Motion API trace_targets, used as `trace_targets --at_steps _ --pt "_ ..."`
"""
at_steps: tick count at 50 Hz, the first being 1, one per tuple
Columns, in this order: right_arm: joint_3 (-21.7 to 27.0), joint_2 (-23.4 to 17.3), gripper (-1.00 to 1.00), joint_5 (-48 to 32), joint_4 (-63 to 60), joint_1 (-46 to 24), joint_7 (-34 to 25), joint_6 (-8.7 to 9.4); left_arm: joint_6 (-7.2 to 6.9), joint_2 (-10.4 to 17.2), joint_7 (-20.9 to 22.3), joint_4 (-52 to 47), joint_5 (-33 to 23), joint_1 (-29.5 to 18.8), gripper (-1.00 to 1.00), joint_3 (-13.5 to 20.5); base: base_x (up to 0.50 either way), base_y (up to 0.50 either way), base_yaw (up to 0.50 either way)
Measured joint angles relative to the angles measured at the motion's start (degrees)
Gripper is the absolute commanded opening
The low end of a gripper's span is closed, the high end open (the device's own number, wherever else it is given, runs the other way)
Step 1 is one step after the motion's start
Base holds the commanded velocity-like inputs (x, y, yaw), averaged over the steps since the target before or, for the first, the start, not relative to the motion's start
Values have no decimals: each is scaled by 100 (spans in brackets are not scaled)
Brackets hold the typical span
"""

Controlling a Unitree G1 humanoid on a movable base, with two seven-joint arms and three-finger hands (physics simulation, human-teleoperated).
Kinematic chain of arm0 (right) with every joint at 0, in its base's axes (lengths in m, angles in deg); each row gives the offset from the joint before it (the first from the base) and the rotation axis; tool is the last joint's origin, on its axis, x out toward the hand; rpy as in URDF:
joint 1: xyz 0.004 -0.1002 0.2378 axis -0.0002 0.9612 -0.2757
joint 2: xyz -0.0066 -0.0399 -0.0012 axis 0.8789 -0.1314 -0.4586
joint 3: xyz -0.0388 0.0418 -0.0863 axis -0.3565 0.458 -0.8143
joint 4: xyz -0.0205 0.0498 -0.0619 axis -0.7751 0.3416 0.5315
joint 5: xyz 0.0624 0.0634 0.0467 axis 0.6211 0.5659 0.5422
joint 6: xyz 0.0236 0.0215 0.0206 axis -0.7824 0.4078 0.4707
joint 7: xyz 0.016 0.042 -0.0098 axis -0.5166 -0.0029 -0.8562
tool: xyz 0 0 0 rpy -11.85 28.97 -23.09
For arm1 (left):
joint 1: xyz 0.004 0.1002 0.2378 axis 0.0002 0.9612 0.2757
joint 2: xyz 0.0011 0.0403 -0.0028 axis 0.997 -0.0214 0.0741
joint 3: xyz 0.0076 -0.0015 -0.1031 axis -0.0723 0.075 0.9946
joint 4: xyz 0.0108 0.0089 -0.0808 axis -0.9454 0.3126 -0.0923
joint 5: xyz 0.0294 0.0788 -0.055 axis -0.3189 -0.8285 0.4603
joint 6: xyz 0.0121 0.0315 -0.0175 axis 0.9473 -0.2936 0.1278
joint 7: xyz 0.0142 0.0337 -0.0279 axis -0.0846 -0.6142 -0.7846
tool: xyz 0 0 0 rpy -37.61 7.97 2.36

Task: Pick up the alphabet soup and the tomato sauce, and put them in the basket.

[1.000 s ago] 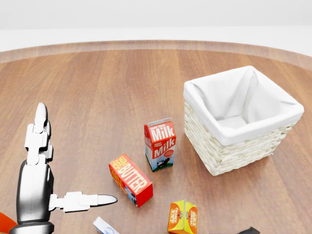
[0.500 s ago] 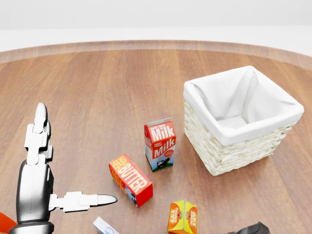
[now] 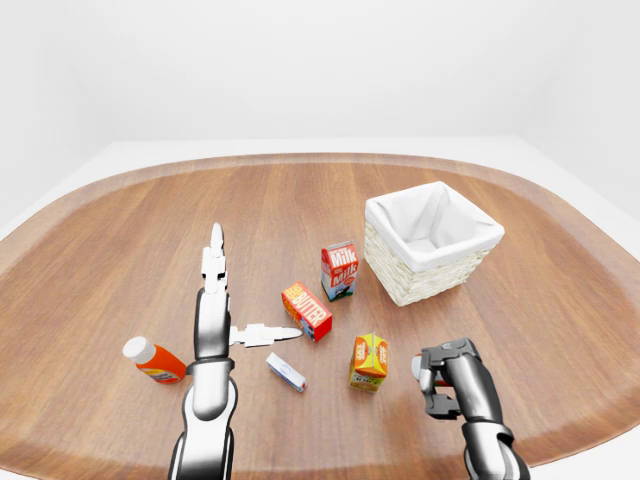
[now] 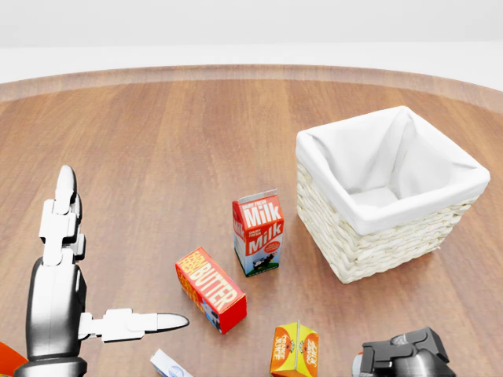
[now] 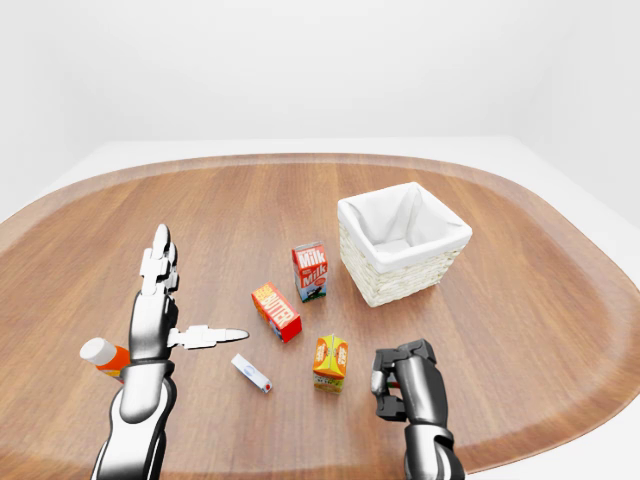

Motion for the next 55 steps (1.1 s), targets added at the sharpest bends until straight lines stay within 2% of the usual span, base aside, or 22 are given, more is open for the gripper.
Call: trace_targets --at_steps 32,55 --pt "387 164 -100 311 -1201 -559 -831 0 0 0 1 -1 0 0 100 0 0 0 0" --pt "499 57 -100 260 -1652 -1278 -1107 0 0 0 1 -1 0 0 100 0 0 0 0"
